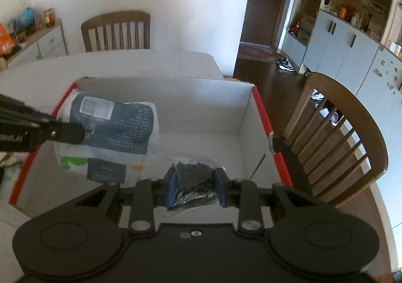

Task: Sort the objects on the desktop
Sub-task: 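Carry both held packets over the red shoebox, then open both tools to drop the packets into the shoebox, then withdraw both tools from the box back toward the mat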

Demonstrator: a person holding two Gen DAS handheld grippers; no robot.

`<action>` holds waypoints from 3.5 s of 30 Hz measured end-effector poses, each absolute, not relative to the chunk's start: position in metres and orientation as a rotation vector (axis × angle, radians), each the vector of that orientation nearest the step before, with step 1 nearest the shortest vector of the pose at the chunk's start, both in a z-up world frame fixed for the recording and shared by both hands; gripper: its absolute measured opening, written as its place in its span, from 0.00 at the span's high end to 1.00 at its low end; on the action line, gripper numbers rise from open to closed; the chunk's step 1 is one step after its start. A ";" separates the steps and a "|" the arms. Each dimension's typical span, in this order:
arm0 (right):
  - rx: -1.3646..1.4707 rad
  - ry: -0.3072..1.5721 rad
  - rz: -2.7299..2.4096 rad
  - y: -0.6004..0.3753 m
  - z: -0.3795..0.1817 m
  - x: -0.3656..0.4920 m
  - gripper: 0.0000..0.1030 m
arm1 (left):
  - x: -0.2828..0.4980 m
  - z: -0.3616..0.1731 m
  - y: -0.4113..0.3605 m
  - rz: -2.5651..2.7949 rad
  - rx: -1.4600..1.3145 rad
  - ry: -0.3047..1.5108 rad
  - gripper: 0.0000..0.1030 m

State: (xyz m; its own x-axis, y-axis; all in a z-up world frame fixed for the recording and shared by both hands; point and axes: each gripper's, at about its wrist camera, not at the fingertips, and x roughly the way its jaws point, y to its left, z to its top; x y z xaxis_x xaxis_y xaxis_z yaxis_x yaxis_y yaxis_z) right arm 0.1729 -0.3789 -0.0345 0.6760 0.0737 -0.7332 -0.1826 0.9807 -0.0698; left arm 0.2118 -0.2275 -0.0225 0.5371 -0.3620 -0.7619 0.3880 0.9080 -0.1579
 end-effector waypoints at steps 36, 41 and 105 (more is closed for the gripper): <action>-0.219 0.972 0.267 -0.385 -0.067 0.193 0.55 | 0.243 -0.053 -0.252 -0.418 0.184 1.085 0.84; -0.195 0.961 0.288 -0.390 -0.057 0.188 0.43 | 0.239 -0.048 -0.250 -0.403 0.187 1.061 0.61; 0.018 0.745 0.271 -0.207 0.009 0.091 0.10 | 0.119 0.019 -0.007 -0.384 0.022 0.646 0.01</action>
State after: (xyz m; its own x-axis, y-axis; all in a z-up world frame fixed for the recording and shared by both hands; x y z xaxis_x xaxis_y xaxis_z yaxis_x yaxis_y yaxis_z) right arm 0.0910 -0.2068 0.0087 0.7021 0.2495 -0.6669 -0.2368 0.9651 0.1118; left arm 0.1193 -0.0067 0.0189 0.7306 -0.3425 -0.5907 0.3561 0.9293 -0.0984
